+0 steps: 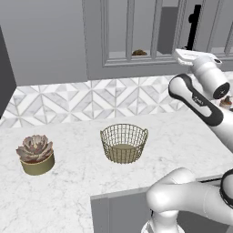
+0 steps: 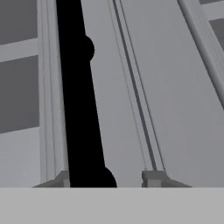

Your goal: Open the cabinet, pick up the bread from the cabinet and place it in the basket. Then move the basket to the dining counter.

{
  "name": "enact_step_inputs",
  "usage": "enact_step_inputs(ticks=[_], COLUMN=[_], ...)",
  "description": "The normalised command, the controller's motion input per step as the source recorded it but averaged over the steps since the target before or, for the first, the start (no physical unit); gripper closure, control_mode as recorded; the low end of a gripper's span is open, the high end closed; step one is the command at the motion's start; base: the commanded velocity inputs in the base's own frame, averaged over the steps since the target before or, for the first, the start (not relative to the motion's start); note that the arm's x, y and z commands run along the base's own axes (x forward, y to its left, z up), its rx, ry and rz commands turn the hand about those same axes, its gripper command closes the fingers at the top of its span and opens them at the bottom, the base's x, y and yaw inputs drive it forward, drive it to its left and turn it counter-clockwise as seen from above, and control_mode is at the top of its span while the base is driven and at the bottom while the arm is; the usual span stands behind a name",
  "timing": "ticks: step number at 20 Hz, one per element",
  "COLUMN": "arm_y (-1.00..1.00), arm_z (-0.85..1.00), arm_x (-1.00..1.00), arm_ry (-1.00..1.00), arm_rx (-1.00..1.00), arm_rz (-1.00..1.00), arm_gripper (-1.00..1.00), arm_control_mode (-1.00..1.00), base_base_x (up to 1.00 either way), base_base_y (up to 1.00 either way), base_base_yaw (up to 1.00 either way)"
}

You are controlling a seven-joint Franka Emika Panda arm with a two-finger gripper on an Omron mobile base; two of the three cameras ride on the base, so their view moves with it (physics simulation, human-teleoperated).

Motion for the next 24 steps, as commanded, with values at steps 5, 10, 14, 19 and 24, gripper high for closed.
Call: enact_step_inputs(ticks=[5,10,14,19,24], arm_y=[0.02,0.1,0.09,0.1,0.24], arm_z=[0.0,0.2,0.21,0.22,0.25], arm_x=[0.0,-0.29,-0.8,-1.0,-0.99], arm_ry=[0.0,0.0,0.0,0.0,0.0], arm_rx=[0.0,0.0,0.0,0.0,0.0], arm_rz=[0.0,0.0,0.0,0.0,0.0], arm_gripper=[1.0,1.0,1.0,1.0,1.0], arm_control_mode=[-1.0,-1.0,-1.0,-1.0,-1.0], base_base_x=[0.0,0.0,0.0,0.0,0.0], base_base_y=[0.0,0.0,0.0,0.0,0.0], base_base_yaw=[0.0,0.0,0.0,0.0,0.0])
